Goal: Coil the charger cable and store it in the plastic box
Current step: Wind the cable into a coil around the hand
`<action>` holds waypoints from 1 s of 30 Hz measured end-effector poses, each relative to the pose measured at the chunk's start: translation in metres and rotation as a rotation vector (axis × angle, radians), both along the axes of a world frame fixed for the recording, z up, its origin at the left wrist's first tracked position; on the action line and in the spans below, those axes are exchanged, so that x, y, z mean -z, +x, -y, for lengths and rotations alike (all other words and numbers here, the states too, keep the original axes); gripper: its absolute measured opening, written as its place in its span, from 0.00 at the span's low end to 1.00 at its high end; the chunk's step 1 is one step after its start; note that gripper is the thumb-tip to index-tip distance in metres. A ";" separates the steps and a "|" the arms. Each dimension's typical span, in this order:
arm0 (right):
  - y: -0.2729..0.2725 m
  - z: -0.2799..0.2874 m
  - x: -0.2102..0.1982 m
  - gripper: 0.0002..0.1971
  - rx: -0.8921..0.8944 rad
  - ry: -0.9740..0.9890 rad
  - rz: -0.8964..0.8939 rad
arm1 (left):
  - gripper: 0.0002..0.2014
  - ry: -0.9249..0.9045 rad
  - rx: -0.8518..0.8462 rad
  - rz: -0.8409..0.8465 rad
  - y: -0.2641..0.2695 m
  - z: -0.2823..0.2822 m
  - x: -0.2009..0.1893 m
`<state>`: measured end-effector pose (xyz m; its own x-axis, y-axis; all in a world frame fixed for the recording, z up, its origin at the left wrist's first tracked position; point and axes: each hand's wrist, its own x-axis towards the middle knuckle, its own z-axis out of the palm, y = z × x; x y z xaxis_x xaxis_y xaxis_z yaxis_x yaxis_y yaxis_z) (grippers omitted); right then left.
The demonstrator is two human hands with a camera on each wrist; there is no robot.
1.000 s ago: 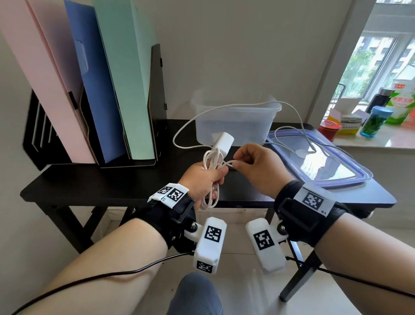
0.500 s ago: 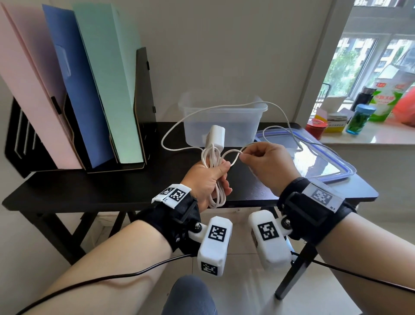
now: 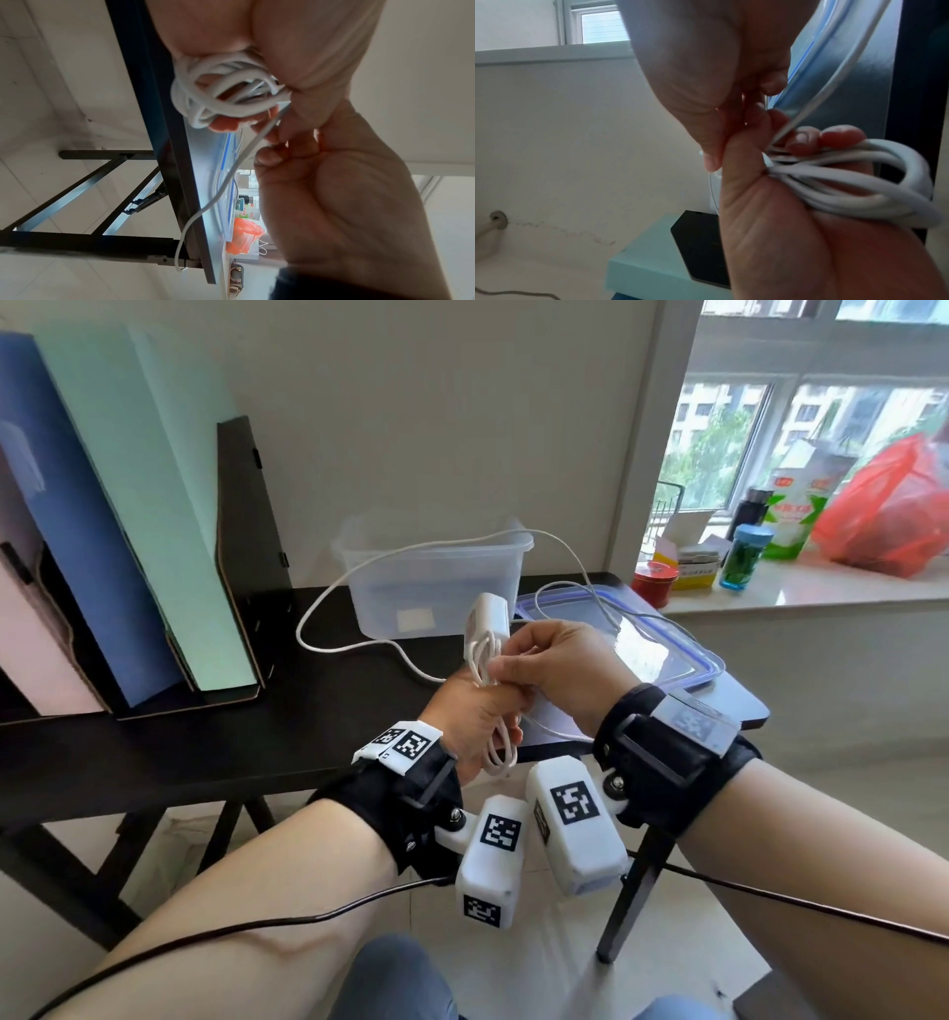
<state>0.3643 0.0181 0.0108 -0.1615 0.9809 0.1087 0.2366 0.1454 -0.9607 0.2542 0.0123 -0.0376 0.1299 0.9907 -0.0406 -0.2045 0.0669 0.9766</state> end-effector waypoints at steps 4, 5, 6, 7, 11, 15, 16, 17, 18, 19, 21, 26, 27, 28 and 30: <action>0.007 0.001 0.005 0.09 0.049 0.070 -0.020 | 0.04 -0.039 -0.029 0.029 0.011 -0.003 -0.003; 0.011 0.001 0.006 0.11 0.070 0.086 -0.042 | 0.05 -0.043 -0.040 0.043 0.013 -0.003 -0.005; 0.015 0.000 0.008 0.11 0.091 0.100 -0.044 | 0.06 -0.044 -0.059 0.058 0.015 -0.004 -0.006; 0.020 -0.001 0.010 0.12 0.109 0.109 -0.015 | 0.07 -0.040 -0.084 0.074 0.016 -0.005 -0.007; 0.036 -0.004 0.022 0.13 0.088 0.038 0.156 | 0.17 -0.004 -0.160 0.135 0.021 -0.011 -0.011; 0.047 0.002 0.031 0.18 0.057 -0.008 0.205 | 0.14 -0.020 -0.209 0.271 0.026 -0.014 -0.017; 0.051 0.004 0.032 0.17 0.054 -0.009 0.214 | 0.12 -0.030 -0.208 0.322 0.027 -0.015 -0.020; 0.056 0.005 0.033 0.15 0.053 -0.006 0.230 | 0.12 -0.036 -0.205 0.363 0.028 -0.016 -0.022; 0.060 0.006 0.034 0.12 0.050 0.001 0.262 | 0.12 -0.037 -0.204 0.405 0.029 -0.019 -0.024; 0.063 0.005 0.034 0.11 0.046 0.009 0.317 | 0.12 -0.036 -0.207 0.440 0.027 -0.021 -0.026; 0.068 0.003 0.039 0.06 0.073 0.043 0.446 | 0.13 -0.036 -0.203 0.489 0.021 -0.022 -0.033; 0.114 0.007 0.049 0.06 0.355 0.007 0.610 | 0.15 -0.053 -0.132 0.547 0.049 -0.021 -0.038; 0.137 0.016 0.050 0.07 0.440 0.003 0.610 | 0.16 -0.085 -0.076 0.521 0.073 -0.016 -0.038; 0.141 0.014 0.052 0.07 0.458 0.010 0.590 | 0.16 -0.087 -0.063 0.508 0.076 -0.015 -0.038; 0.145 0.015 0.052 0.08 0.448 0.018 0.555 | 0.16 -0.078 -0.059 0.500 0.082 -0.015 -0.037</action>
